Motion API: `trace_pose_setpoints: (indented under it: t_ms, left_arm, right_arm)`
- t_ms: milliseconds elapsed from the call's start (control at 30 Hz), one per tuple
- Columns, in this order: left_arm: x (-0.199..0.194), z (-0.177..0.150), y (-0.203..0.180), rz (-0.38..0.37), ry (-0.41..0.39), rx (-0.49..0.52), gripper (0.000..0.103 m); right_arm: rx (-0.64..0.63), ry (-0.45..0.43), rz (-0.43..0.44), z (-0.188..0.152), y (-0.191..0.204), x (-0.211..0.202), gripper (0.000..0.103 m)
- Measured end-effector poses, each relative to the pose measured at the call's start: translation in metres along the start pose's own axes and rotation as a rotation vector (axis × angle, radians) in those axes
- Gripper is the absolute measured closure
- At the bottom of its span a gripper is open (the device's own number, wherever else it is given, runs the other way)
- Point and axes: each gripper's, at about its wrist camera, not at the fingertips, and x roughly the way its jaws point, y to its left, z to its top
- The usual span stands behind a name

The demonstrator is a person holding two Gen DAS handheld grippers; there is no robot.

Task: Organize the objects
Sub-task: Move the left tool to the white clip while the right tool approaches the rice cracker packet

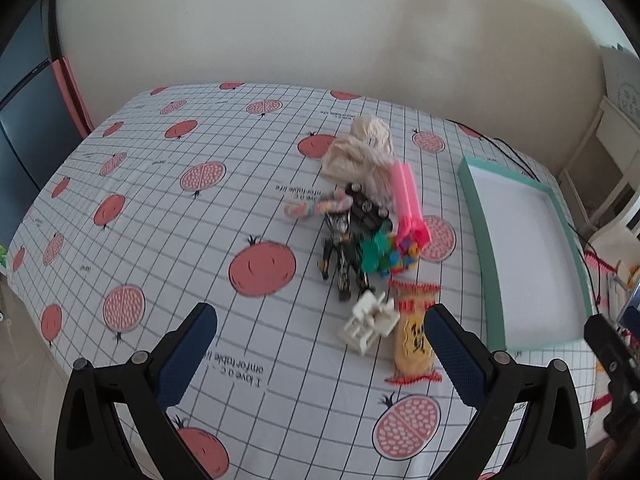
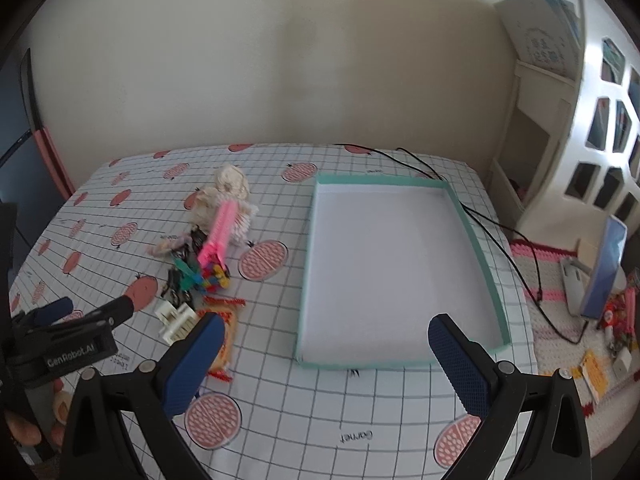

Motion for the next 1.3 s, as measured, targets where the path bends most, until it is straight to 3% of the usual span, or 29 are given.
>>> trace_pose_setpoints:
  t_ms: [333, 433, 633, 1033, 1300]
  left_arm:
    - [0.044, 0.035, 0.011, 0.026, 0.106, -0.034, 0.0]
    - [0.055, 0.033, 0.011, 0.018, 0.106, -0.043, 0.0]
    - [0.074, 0.021, 0.012, -0.012, 0.196, -0.046, 0.002]
    - [0.08, 0.016, 0.009, -0.026, 0.241, -0.086, 0.009]
    - [0.081, 0.014, -0.003, -0.035, 0.243, -0.066, 0.012]
  right_arm:
    - [-0.053, 0.126, 0.081, 0.023, 0.04, 0.056, 0.0]
    - [-0.059, 0.155, 0.108, 0.019, 0.049, 0.074, 0.0]
    - [-0.079, 0.221, 0.134, 0.001, 0.062, 0.097, 0.001]
    - [-0.103, 0.295, 0.167, -0.024, 0.084, 0.121, 0.005]
    - [-0.123, 0.33, 0.142, -0.031, 0.09, 0.135, 0.006]
